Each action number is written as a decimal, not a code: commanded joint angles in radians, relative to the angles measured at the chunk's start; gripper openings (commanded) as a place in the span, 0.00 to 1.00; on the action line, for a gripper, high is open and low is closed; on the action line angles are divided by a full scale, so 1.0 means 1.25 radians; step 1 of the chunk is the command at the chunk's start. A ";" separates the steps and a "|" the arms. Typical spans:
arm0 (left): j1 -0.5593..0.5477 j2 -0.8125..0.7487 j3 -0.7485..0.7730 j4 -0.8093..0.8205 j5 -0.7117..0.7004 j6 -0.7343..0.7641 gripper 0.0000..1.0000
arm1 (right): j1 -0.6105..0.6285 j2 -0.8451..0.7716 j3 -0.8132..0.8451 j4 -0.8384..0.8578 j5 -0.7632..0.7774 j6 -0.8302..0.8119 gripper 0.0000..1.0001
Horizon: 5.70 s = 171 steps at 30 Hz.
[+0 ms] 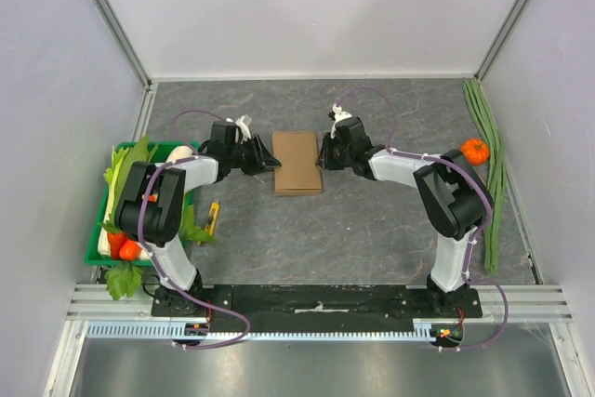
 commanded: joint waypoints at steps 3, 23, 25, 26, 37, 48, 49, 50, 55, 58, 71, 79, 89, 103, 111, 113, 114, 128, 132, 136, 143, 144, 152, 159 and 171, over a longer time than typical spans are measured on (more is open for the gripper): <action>-0.090 -0.074 0.060 -0.037 0.069 0.051 0.40 | 0.020 0.040 -0.040 -0.048 -0.020 0.010 0.26; -0.156 -0.028 0.148 -0.091 0.037 0.098 0.43 | 0.021 0.004 -0.079 0.006 -0.090 0.081 0.30; -0.159 -0.020 0.157 -0.093 0.040 0.098 0.43 | 0.020 0.003 -0.077 0.005 -0.089 0.081 0.30; -0.161 -0.014 0.160 -0.093 0.042 0.097 0.43 | 0.020 0.004 -0.077 0.004 -0.089 0.081 0.31; -0.176 0.004 0.180 -0.108 0.051 0.101 0.44 | 0.020 -0.045 -0.043 -0.092 0.029 0.087 0.35; -0.176 -0.063 0.201 -0.145 0.033 0.113 0.47 | 0.018 -0.198 0.039 -0.287 0.258 0.122 0.50; -0.175 -0.072 0.207 -0.146 0.032 0.113 0.48 | 0.018 -0.208 0.053 -0.297 0.271 0.124 0.55; -0.175 -0.091 0.208 -0.147 0.029 0.112 0.50 | 0.020 -0.218 0.063 -0.320 0.299 0.130 0.58; -0.172 -0.153 0.230 -0.167 -0.001 0.125 0.58 | 0.025 -0.241 0.153 -0.380 0.348 0.135 0.73; -0.170 -0.195 0.232 -0.182 -0.017 0.130 0.60 | 0.043 -0.205 0.227 -0.420 0.364 0.128 0.77; -0.145 -0.383 0.131 -0.281 -0.232 0.171 0.67 | 0.099 -0.024 0.392 -0.545 0.443 0.296 0.98; -0.128 -0.447 0.071 -0.319 -0.319 0.162 0.68 | 0.088 0.037 0.392 -0.501 0.329 0.297 0.75; -0.118 -0.480 0.050 -0.362 -0.340 0.162 0.69 | 0.030 -0.062 0.088 -0.124 -0.023 0.320 0.48; -0.106 -0.454 0.040 -0.449 -0.484 0.205 0.98 | -0.023 -0.072 0.016 -0.099 0.036 0.210 0.88; -0.100 -0.404 0.039 -0.480 -0.492 0.226 0.95 | -0.040 -0.120 0.076 -0.334 0.202 0.119 0.95; -0.100 -0.381 0.044 -0.508 -0.534 0.235 0.93 | -0.040 -0.151 0.075 -0.360 0.258 0.112 0.95; -0.100 -0.371 0.046 -0.518 -0.546 0.238 0.92 | -0.040 -0.165 0.071 -0.374 0.271 0.107 0.95; -0.080 -0.255 0.035 -0.665 -0.675 0.160 0.90 | -0.042 -0.262 0.004 -0.377 0.255 0.092 0.91; -0.075 -0.271 0.002 -0.678 -0.715 0.099 0.91 | -0.040 -0.253 -0.005 -0.377 0.244 0.097 0.91; -0.038 -0.283 -0.038 -0.673 -0.689 0.056 0.91 | -0.042 -0.250 -0.003 -0.377 0.241 0.095 0.90; 0.008 -0.282 -0.057 -0.644 -0.578 0.043 0.83 | -0.040 -0.250 -0.003 -0.376 0.244 0.091 0.90; 0.009 -0.277 -0.058 -0.643 -0.571 0.043 0.79 | -0.040 -0.250 -0.005 -0.377 0.243 0.090 0.90; 0.011 -0.266 -0.095 -0.626 -0.480 0.038 0.66 | -0.043 -0.253 -0.007 -0.379 0.249 0.082 0.90; 0.009 -0.301 -0.074 -0.648 -0.542 0.069 0.66 | -0.048 -0.253 -0.012 -0.379 0.245 0.085 0.90; 0.014 -0.269 -0.033 -0.676 -0.641 0.091 0.79 | -0.048 -0.249 -0.021 -0.378 0.241 0.098 0.89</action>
